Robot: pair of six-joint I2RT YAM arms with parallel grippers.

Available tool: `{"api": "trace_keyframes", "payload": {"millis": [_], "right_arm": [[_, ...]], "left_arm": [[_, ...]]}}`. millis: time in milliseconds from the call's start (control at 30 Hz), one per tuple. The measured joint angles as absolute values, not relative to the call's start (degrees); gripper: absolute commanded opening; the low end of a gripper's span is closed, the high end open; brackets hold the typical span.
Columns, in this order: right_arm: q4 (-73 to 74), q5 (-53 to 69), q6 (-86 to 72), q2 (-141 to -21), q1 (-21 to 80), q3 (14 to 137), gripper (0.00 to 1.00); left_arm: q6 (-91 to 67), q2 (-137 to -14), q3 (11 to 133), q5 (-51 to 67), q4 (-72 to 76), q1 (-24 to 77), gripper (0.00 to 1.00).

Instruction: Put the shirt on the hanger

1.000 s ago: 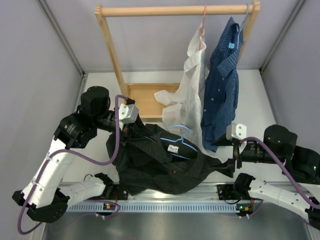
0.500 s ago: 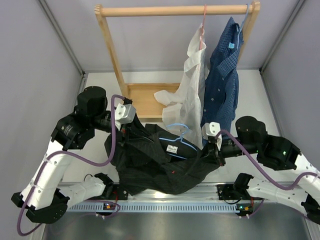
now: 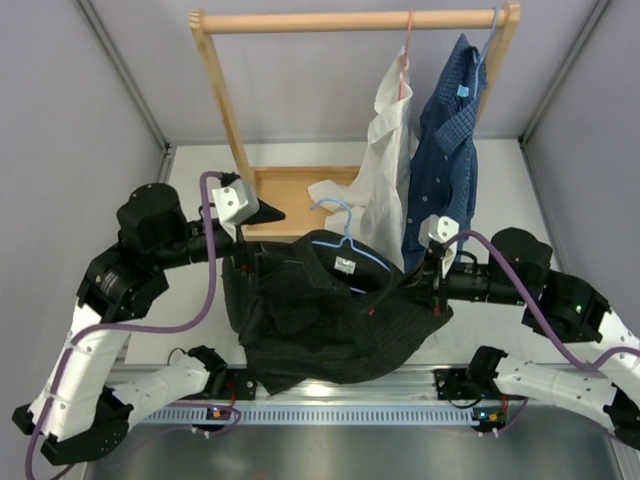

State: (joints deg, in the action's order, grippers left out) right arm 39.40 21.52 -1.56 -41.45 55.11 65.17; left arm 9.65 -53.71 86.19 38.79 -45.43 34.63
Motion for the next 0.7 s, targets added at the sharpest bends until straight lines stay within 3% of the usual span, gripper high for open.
{"api": "trace_keyframes", "payload": {"millis": [233, 367, 700], "right_arm": [[38.5, 14.8, -4.2, -45.2, 55.1, 71.2, 0.00], [37.7, 12.8, -5.7, -48.8, 55.1, 76.2, 0.00], [32.6, -1.2, -8.9, -58.0, 55.1, 89.7, 0.00]], "left_arm": [[-0.2, -49.6, 90.6, 6.2, -42.8, 34.6, 0.98], [-4.0, -42.7, 87.3, -8.5, -41.5, 34.6, 0.98], [-10.0, -18.5, 52.6, -31.4, -35.0, 34.6, 0.98]]}}
